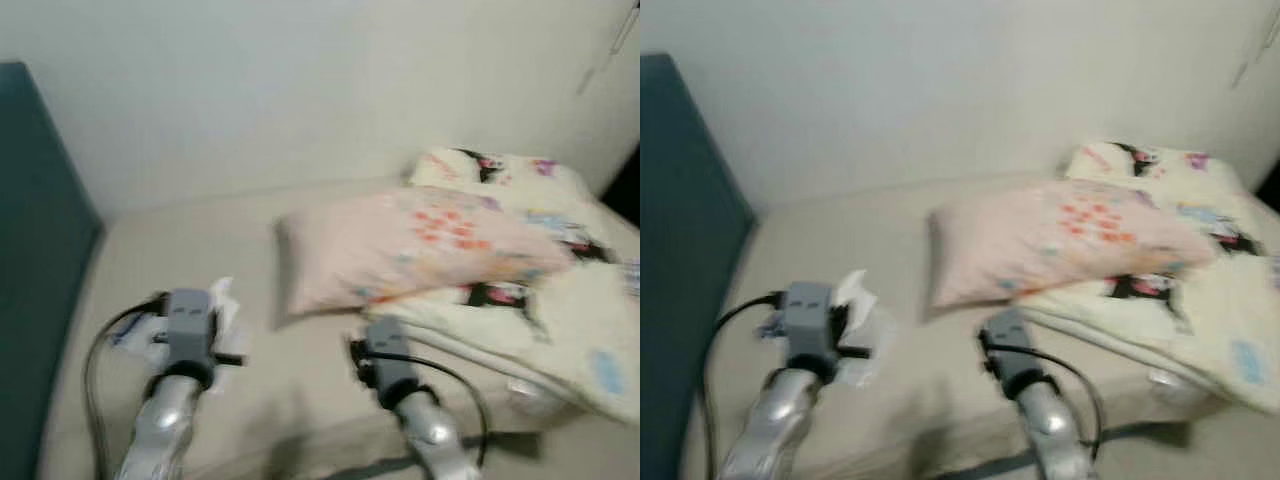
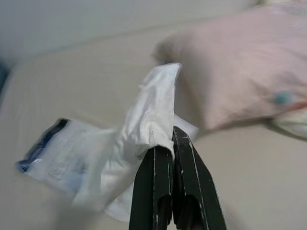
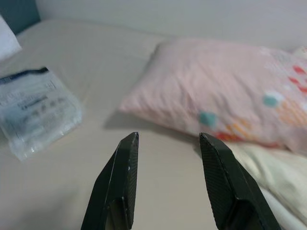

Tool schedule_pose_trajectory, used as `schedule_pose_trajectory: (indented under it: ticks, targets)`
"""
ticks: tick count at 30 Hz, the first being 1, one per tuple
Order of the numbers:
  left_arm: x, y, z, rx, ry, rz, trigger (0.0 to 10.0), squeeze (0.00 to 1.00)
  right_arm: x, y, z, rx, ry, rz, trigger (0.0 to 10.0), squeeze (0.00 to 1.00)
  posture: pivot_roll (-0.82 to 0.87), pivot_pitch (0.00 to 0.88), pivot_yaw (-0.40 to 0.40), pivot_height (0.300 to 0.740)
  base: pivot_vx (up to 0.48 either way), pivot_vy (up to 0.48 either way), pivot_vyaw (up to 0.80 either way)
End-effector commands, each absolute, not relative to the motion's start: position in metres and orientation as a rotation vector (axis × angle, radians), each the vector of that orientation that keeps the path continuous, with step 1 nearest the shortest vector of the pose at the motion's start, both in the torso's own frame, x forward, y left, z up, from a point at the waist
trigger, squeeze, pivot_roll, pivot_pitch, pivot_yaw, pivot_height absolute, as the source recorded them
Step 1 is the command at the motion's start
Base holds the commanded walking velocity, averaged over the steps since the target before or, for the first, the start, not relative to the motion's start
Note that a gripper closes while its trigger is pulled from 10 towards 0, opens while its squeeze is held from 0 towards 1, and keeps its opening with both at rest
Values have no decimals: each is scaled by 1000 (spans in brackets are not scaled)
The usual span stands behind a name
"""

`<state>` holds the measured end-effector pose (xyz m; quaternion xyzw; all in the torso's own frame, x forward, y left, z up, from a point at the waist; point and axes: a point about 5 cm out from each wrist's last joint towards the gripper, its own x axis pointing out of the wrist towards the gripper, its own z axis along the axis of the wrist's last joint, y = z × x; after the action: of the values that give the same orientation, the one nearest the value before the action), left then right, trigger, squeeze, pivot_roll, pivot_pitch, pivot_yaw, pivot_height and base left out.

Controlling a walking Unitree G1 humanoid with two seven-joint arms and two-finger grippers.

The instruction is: Clean up the room

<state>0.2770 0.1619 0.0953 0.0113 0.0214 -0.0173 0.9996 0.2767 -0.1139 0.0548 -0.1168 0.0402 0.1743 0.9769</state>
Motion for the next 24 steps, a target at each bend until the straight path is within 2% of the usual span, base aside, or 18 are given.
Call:
schedule_pose_trajectory:
  ticks: [1,3,15,24]
  targets:
    - [275,163,92,20,76,-39,10000,0,276,-114,54,-233,88,351,10000,0,3,92,-8,740,0,-480,0]
    - [275,163,91,11,92,-54,10000,0,275,-114,54,-231,88,350,10000,0,4,93,-8,740,0,-394,0]
    - [276,164,90,42,122,-69,10000,0,274,-114,52,-227,95,343,10000,0,11,99,0,740,0,470,0]
    - [278,166,89,47,106,-45,10000,0,277,-114,54,-219,90,338,10000,0,12,107,2,740,0,0,0]
